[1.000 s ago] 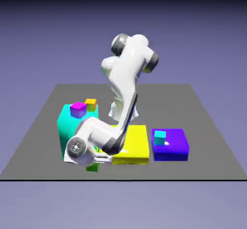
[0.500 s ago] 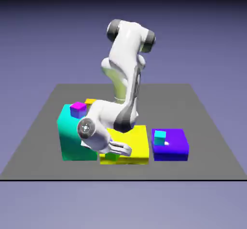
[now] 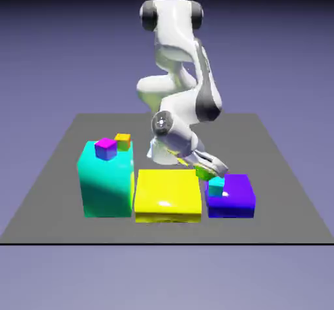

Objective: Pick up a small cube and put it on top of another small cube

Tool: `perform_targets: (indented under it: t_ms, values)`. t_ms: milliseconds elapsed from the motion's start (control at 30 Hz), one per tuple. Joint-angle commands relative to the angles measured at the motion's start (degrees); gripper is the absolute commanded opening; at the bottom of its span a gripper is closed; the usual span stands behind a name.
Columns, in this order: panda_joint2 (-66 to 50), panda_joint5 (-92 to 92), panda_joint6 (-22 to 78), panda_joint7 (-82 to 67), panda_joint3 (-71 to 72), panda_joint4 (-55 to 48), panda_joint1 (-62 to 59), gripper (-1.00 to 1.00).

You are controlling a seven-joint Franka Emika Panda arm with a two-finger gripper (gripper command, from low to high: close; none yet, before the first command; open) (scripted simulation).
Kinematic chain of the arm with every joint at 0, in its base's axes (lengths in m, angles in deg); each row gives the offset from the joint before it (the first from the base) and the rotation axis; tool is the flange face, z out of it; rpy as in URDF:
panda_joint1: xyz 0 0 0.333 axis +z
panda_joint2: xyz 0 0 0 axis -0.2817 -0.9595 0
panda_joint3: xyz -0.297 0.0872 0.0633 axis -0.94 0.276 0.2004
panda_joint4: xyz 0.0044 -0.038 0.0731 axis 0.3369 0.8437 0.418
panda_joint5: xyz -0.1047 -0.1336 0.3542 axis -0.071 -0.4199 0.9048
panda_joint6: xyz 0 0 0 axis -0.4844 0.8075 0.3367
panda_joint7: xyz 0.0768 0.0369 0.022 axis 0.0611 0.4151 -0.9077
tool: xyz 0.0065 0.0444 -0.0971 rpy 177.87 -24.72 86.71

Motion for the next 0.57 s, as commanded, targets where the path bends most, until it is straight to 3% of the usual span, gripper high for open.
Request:
perform_targets:
  t_ms: [0,500,533]
  values:
    - [-0.31,-0.12,-0.64,0.03,2.08,0.3,-1.71,-1.0]
    - [-4.79,0.0,-10.58,-0.05,32.43,4.77,-28.0,-1.0]
    - [-4.79,0.0,-10.58,-0.05,32.43,4.77,-28.0,1.0]
